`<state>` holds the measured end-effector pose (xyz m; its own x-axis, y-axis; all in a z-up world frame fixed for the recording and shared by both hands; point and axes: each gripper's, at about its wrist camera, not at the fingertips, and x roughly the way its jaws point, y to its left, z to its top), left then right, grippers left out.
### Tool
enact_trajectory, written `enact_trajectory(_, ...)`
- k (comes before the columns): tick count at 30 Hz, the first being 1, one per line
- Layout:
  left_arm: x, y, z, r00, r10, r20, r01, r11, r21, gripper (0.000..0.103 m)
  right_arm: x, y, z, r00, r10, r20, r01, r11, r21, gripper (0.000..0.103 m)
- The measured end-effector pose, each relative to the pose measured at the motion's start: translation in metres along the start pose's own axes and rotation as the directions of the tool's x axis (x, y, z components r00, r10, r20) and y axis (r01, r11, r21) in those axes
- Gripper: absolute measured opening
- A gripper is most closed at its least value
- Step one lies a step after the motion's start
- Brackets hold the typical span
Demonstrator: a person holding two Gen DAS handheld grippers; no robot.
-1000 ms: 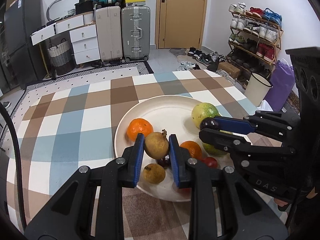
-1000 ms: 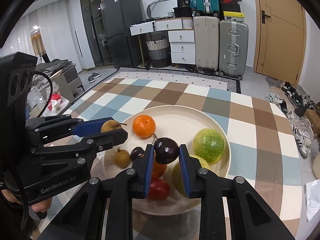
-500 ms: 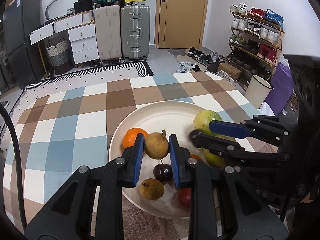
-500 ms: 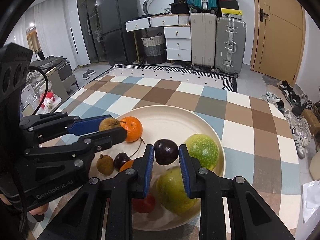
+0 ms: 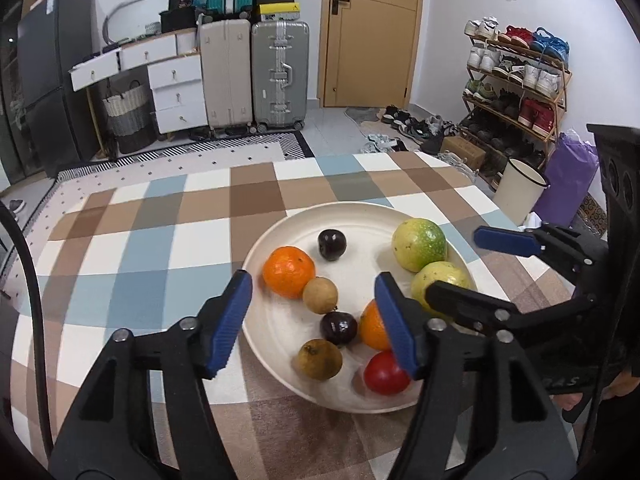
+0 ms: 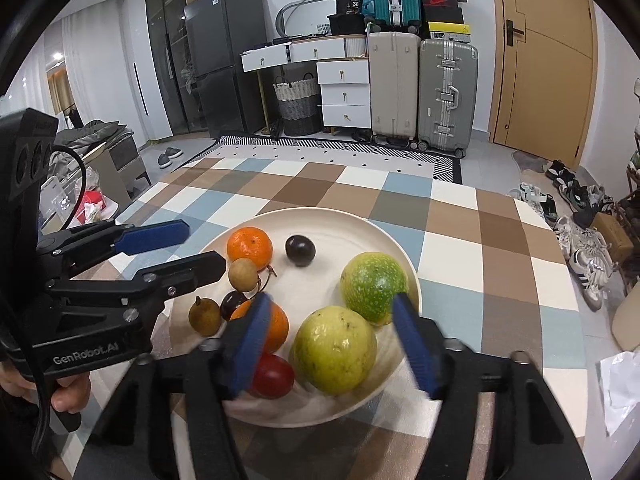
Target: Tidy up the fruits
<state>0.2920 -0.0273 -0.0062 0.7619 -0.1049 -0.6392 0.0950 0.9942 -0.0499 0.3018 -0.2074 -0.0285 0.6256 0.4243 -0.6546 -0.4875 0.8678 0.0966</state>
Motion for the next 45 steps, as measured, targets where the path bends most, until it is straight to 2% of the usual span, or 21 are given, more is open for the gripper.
enact_trajectory(1,-0.003,0.001,-0.001,1.0,0.004,0.007,-0.004,1.0,0.001,0.07,-0.002,0.0,-0.001,1.0,-0.001,0.011,0.001,1.0,0.004,0.088)
enact_trajectory(4,-0.013,0.006,-0.004,1.0,0.016,0.025,-0.016,1.0,-0.009,0.082,-0.006,-0.001,-0.003,1.0,0.007,0.021,-0.007,1.0,0.019,0.092)
enact_trajectory(7,-0.023,0.01,-0.007,0.999,0.025,0.042,-0.024,1.0,-0.015,0.087,-0.011,-0.002,-0.007,0.999,0.002,0.042,-0.004,0.999,0.041,0.1)
enact_trajectory(8,-0.026,0.011,-0.009,0.999,0.028,0.044,-0.028,1.0,-0.014,0.088,-0.013,-0.002,-0.008,0.999,0.006,0.052,-0.008,0.999,0.048,0.102)
enact_trajectory(10,-0.033,0.011,-0.012,0.998,0.039,0.055,-0.039,0.999,-0.01,0.098,-0.017,-0.003,-0.011,0.998,0.014,0.068,-0.019,0.998,0.061,0.102)
enact_trajectory(12,-0.04,0.012,-0.016,0.996,0.052,0.075,-0.052,0.999,-0.012,0.102,-0.02,-0.002,-0.013,0.996,0.029,0.082,-0.034,0.997,0.069,0.102)
enact_trajectory(15,-0.048,0.014,-0.021,0.996,0.034,0.082,-0.033,0.999,-0.016,0.102,-0.029,0.001,-0.018,0.993,0.046,0.106,-0.054,0.996,0.069,0.102)
enact_trajectory(28,-0.09,0.017,-0.047,0.99,0.031,0.137,-0.024,0.998,-0.052,0.102,-0.069,0.017,-0.037,0.98,0.072,0.187,-0.082,0.996,0.043,0.103)
enact_trajectory(45,-0.099,0.021,-0.085,0.982,0.04,0.185,-0.025,0.996,-0.086,0.102,-0.076,0.021,-0.065,0.972,0.085,0.217,-0.098,0.994,0.052,0.103)
